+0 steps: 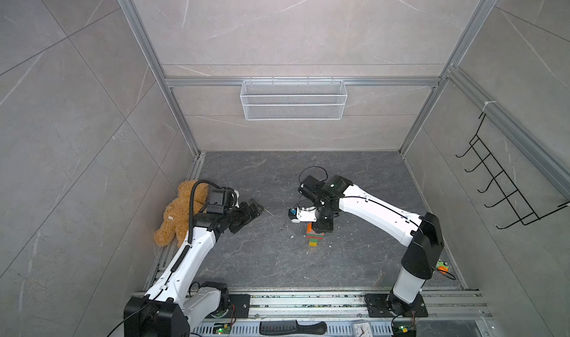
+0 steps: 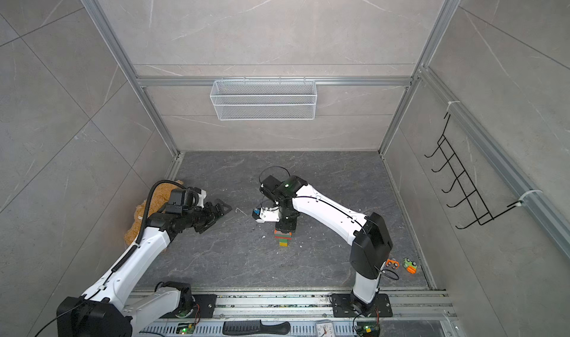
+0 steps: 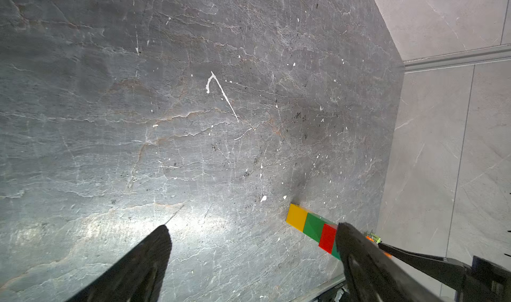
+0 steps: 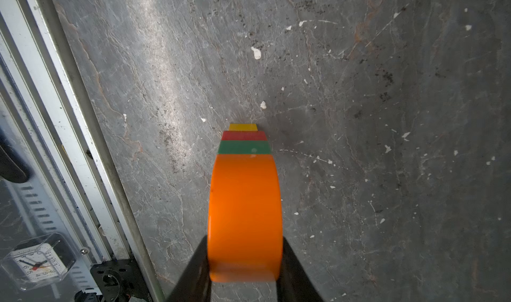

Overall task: Assemble an ice cream with lego
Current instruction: Assemble the lego brick with the lego brick.

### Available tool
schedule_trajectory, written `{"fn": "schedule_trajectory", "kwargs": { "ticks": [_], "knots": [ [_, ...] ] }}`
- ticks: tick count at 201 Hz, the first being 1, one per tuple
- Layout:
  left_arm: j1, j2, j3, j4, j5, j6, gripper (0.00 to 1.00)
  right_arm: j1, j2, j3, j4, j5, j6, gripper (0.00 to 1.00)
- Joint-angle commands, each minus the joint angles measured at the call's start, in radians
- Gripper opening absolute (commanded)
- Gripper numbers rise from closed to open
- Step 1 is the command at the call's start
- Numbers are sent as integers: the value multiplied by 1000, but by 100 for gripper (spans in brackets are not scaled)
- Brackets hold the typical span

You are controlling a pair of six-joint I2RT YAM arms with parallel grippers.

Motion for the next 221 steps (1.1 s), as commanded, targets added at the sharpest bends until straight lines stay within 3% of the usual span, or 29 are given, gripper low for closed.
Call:
{"fn": "schedule_trajectory", "kwargs": {
  "ticks": [1,89,98,118,134,166,173,221],
  "knots": [
    [8,-21,43,-15,9,25,96,2,9,-40,-12,49,9,36],
    [10,-36,45,-31,2,27,96,3,-29,-54,18,73,19,61],
    [11,-37,45,-31,3,25,96,2,-34,-52,19,73,22,68],
    [11,-38,47,-30,4,25,96,2,-53,-51,21,78,35,70],
    [11,-34,53,-30,6,27,96,2,-75,-46,9,75,51,91],
    [12,-26,61,-24,9,34,96,3,-183,-52,27,33,109,92],
    [12,-24,61,-22,9,37,96,4,-213,-61,37,18,129,99],
    [11,-5,70,-7,20,53,96,13,-401,-181,169,47,394,100]
  ]
}}
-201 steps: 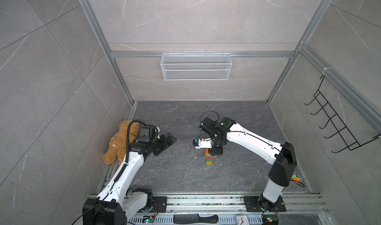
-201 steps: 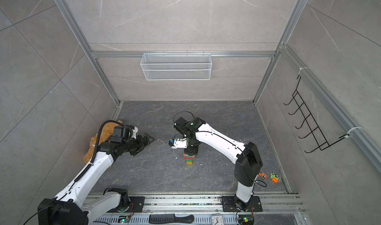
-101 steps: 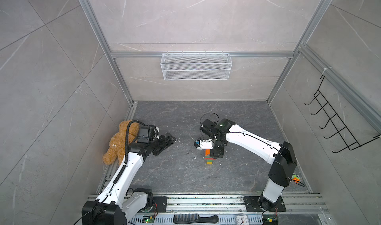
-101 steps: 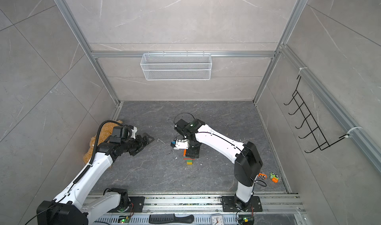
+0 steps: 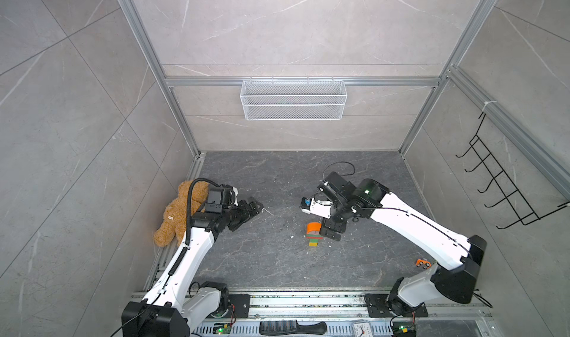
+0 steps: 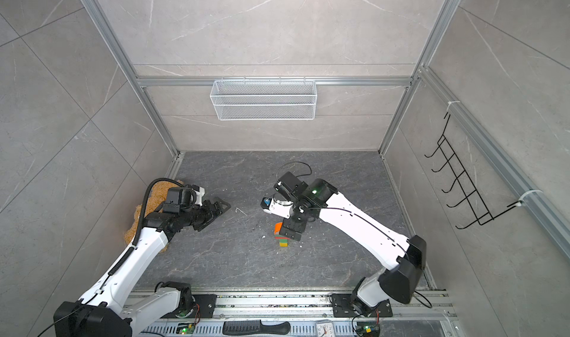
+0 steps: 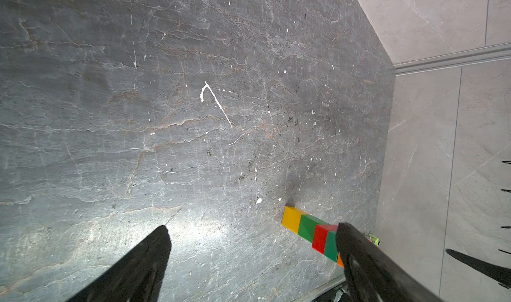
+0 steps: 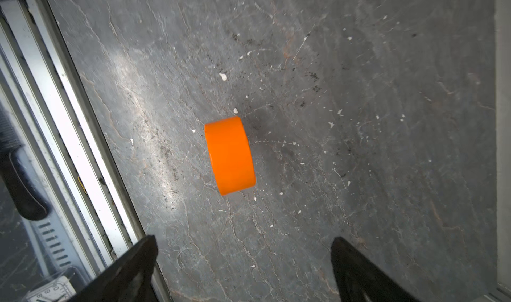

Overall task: Assemble an ice cream with lego
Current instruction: Assemble the lego brick with the lego brick, then adjust the lego brick at the center of the board.

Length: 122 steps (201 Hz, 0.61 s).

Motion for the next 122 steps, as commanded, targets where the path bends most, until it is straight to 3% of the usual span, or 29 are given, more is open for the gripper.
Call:
{"fn": "schedule_trajectory", "kwargs": {
  "ticks": [1,29,64,95,122],
  "knots": [
    [5,9,40,7,20,35,96,13,-76,-75,86,18,192,100],
    [6,20,58,6,21,53,96,19,-212,-192,208,76,396,100],
    [5,30,68,8,23,67,96,38,-312,-333,365,237,694,100],
    [5,32,66,1,19,80,96,267,-297,-432,475,526,845,100],
    [5,32,68,-3,19,99,96,445,-216,-423,419,788,1063,100]
  ]
}}
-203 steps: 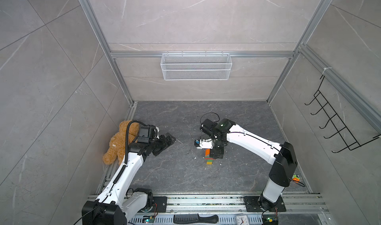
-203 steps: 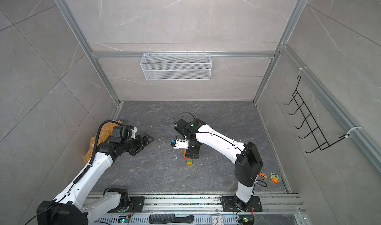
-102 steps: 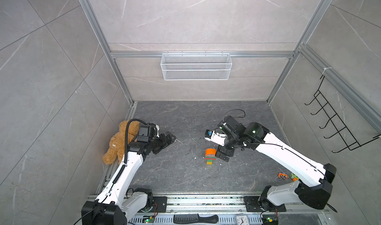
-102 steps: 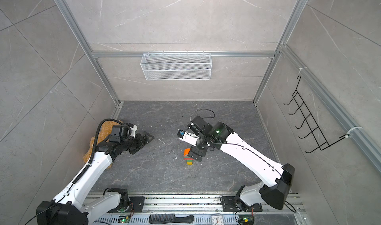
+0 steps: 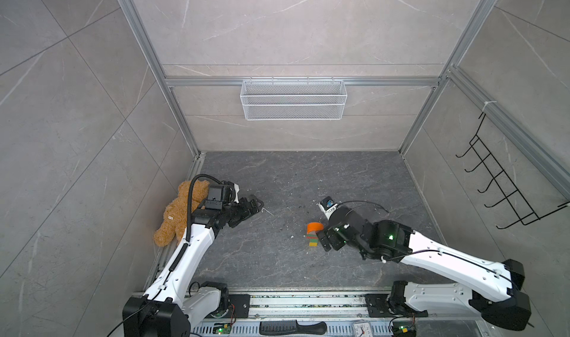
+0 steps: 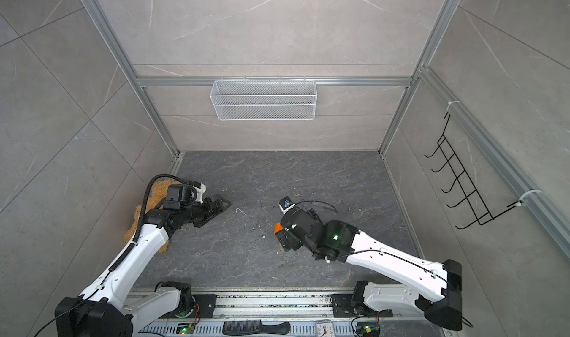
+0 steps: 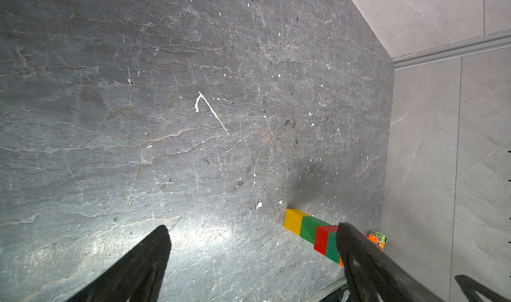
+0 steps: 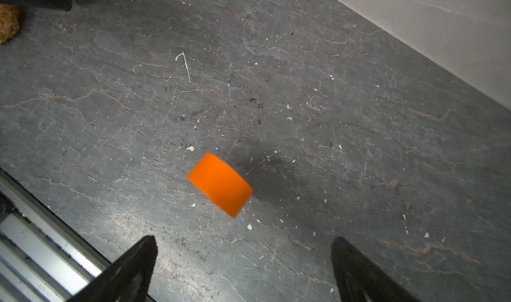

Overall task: Assemble an ice cream with lego
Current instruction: Adjust the lego brick at the center of the board.

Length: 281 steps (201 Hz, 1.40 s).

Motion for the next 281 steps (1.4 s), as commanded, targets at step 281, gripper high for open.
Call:
{"fn": "schedule_trajectory", "kwargs": {
  "ticks": [281],
  "knots": [
    [6,-80,27,-67,-43,60,96,393,96,-499,691,596,376,100]
  ]
}}
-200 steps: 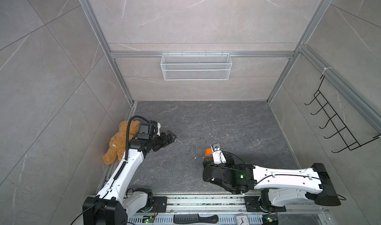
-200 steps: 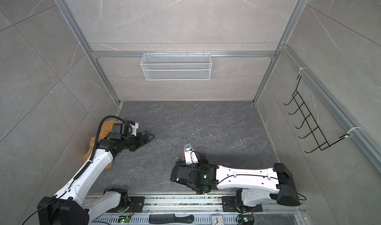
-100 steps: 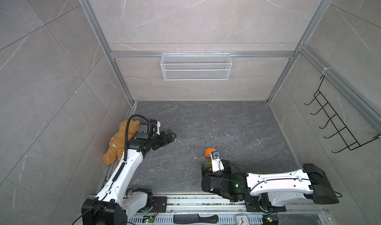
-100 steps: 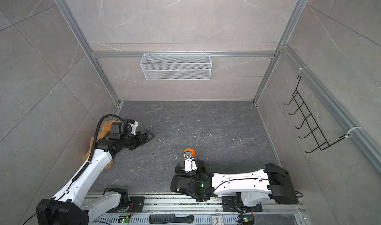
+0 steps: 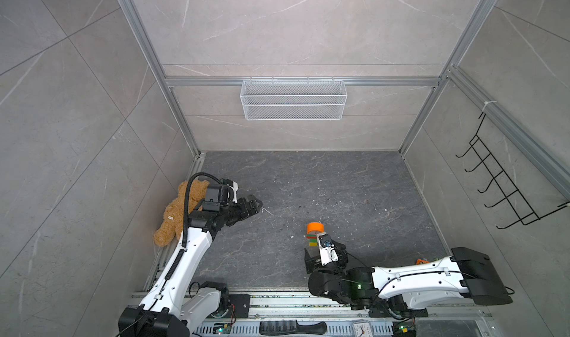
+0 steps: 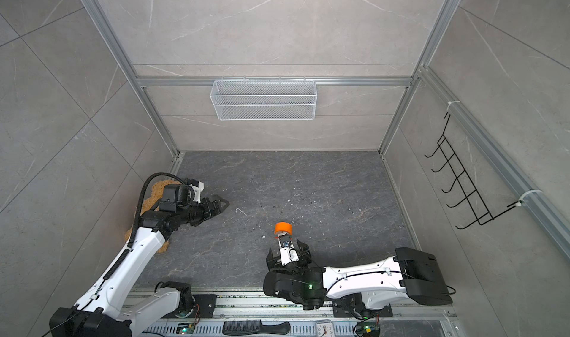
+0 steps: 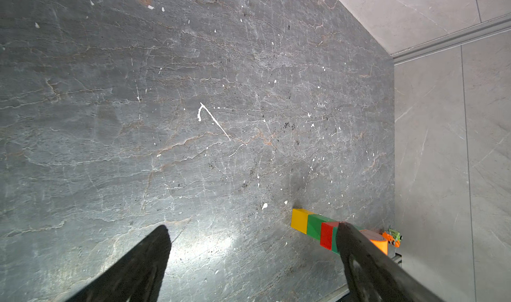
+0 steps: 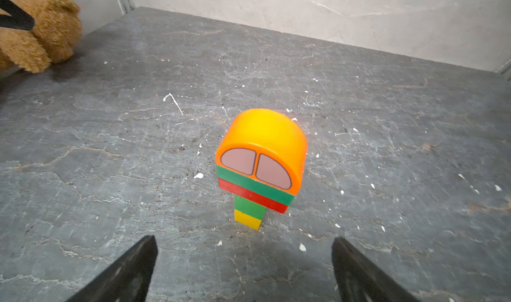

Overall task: Assemble an ice cream with lego
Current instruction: Adjust the lego brick at the center of the board.

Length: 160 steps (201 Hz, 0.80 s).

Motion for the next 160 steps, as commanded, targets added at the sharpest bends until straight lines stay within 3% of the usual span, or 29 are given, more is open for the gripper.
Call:
{"fn": "schedule_trajectory", "kwargs": {
  "ticks": [1,68,94,160],
  "knots": [
    [5,-31,5,-28,-12,-10,96,34,1,-39,145,65,-74,100],
    [6,-57,21,-92,-47,13,96,41,40,-198,587,152,-271,100],
    [5,-65,23,-85,-53,8,96,19,96,-238,830,149,-417,100],
    [5,-45,32,-89,-46,20,96,-72,194,-205,937,182,-460,100]
  ]
}}
